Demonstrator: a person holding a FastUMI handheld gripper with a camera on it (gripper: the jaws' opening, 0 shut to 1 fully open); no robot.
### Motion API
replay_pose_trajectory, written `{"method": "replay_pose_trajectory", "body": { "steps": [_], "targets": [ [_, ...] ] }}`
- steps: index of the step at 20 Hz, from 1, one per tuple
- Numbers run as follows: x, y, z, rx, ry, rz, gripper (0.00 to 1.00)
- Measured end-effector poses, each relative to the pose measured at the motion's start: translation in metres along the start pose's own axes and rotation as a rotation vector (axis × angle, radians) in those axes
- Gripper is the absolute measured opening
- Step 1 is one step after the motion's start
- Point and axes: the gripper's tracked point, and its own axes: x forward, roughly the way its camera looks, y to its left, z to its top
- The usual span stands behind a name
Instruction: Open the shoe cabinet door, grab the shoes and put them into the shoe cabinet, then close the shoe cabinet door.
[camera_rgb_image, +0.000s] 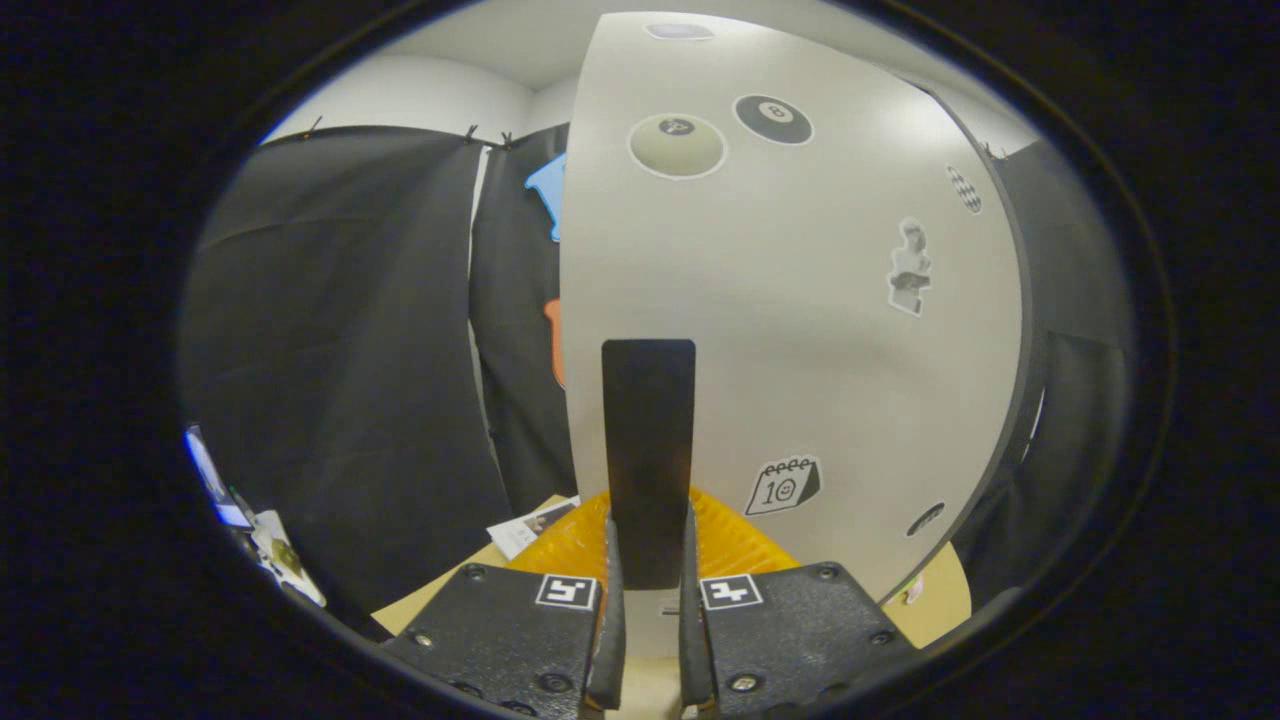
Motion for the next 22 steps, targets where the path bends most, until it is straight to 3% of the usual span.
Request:
{"method": "replay_pose_trajectory", "body": {
  "steps": [12,22],
  "targets": [
    [-0.097,-0.035,-0.016,0.000,-0.001,0.056,0.24],
    [-0.182,-0.079,-0.032,0.031,-0.003,-0.093,0.23]
  ]
}}
